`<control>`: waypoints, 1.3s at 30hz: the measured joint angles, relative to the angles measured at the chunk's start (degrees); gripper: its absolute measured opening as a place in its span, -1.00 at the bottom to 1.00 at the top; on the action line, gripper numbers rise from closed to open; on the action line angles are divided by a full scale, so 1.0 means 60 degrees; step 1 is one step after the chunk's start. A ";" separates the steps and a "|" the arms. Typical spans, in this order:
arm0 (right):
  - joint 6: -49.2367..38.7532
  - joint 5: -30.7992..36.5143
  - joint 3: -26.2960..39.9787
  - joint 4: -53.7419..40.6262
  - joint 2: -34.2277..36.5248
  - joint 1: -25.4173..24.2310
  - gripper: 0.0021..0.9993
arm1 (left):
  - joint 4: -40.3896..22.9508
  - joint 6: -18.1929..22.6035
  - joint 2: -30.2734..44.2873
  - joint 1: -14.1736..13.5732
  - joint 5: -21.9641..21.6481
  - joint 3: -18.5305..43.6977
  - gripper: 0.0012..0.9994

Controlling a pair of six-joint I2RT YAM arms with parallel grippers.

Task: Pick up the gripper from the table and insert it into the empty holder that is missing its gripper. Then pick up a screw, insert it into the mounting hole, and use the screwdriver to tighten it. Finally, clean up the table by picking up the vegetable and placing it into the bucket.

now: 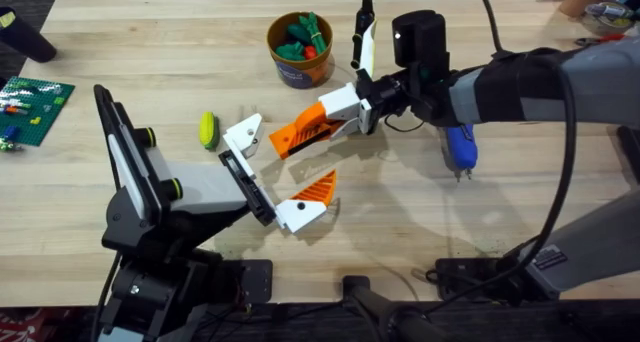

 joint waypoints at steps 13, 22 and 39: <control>-0.0081 -0.0117 -0.0029 0.0453 0.0020 -0.0007 -0.97 | 0.0017 0.0000 0.0040 0.0000 -0.0010 0.0021 0.98; 0.1204 -0.0366 -0.0052 0.3515 0.0030 -0.0006 -0.97 | 0.0020 0.0000 0.0040 0.0000 -0.0010 0.0021 0.98; 0.1873 0.0492 -0.0056 0.2922 0.0030 0.0682 -0.97 | 0.0025 -0.0068 0.0040 0.0062 -0.0395 0.0021 0.98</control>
